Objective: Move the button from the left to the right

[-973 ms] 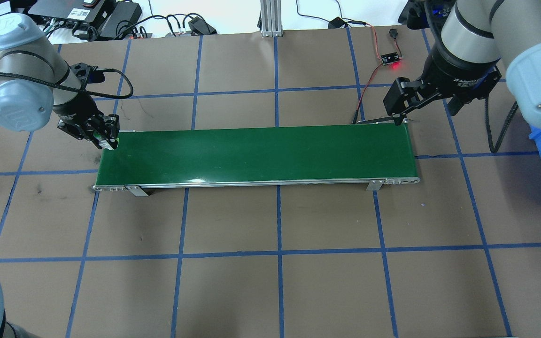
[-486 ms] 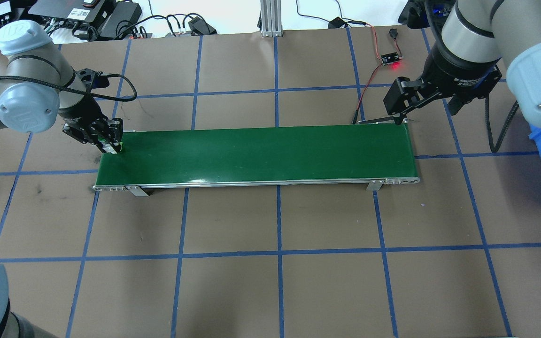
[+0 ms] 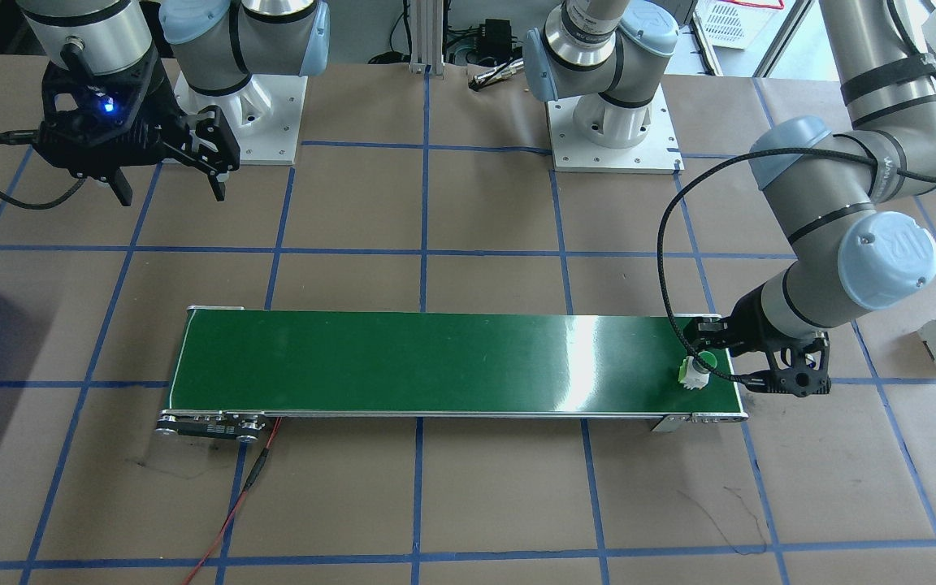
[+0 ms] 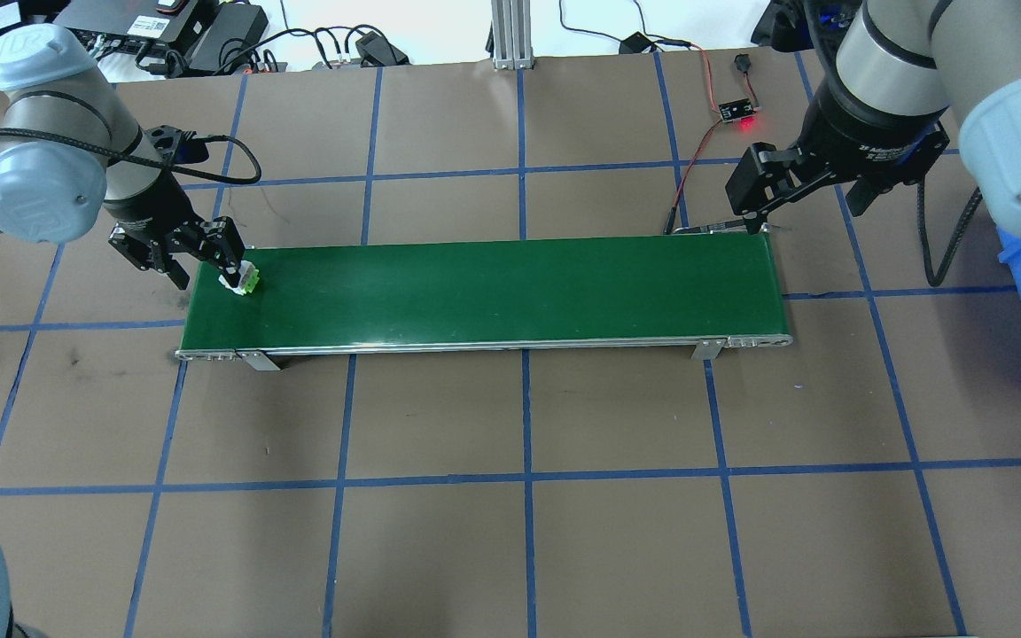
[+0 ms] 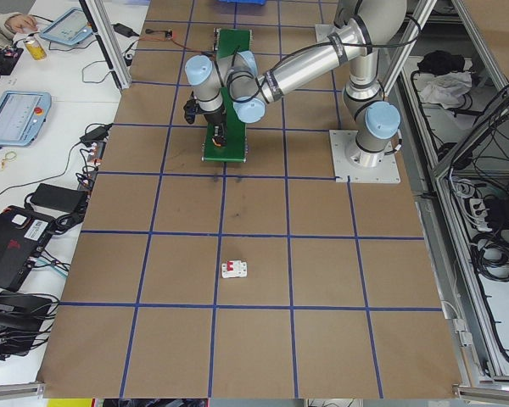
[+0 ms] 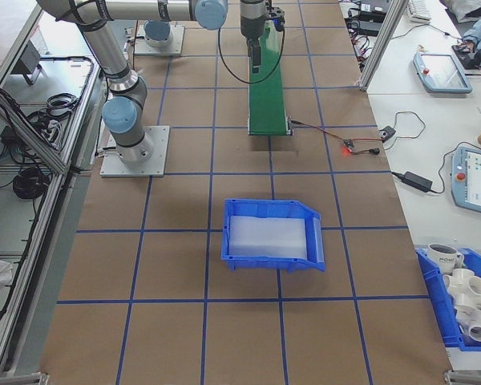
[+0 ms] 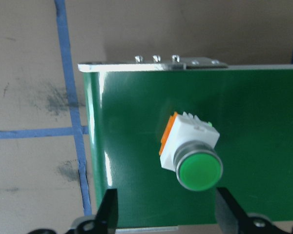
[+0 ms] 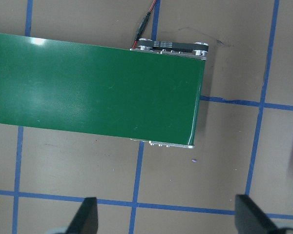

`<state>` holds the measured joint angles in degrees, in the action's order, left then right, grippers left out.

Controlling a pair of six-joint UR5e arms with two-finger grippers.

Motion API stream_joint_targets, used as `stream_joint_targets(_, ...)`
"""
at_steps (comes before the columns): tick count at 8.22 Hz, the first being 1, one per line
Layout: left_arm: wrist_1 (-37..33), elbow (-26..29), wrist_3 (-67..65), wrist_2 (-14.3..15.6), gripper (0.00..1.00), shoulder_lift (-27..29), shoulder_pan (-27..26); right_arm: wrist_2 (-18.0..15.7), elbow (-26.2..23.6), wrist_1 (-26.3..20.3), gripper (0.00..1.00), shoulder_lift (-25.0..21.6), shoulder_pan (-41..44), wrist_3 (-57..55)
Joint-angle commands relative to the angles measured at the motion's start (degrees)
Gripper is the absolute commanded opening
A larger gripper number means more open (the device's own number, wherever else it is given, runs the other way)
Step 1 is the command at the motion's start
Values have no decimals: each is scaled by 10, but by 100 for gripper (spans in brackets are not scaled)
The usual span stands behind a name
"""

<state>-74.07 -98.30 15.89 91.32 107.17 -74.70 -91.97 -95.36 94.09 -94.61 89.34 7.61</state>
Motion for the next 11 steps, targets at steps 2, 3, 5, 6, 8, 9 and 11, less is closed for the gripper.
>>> stream_joint_targets(2, -117, 3, -59, -5, 100, -103, -38, -1, 0, 0, 100, 0, 0, -1)
stream_joint_targets(3, -138, 3, -67, -2, 100, -130, -48, -1, 1, 3, 100, 0, 0, -1)
stream_joint_targets(5, -146, 6, -79, -2, 100, -144, -51, -1, 0, 3, 100, 0, 0, 0)
stream_joint_targets(6, -145, 18, -80, 0, 100, -145, -51, -1, 1, 4, 100, 0, 0, 0)
stream_joint_targets(8, -155, 55, -80, 7, 100, -145, -51, -2, 2, 5, 100, 0, 0, -4)
stream_joint_targets(9, -157, 57, -79, 9, 100, -142, -51, -1, 3, 6, 100, 2, -1, -2)
stream_joint_targets(11, -177, 59, -79, 9, 100, -152, -50, 3, 24, 23, 100, 36, -8, -1)
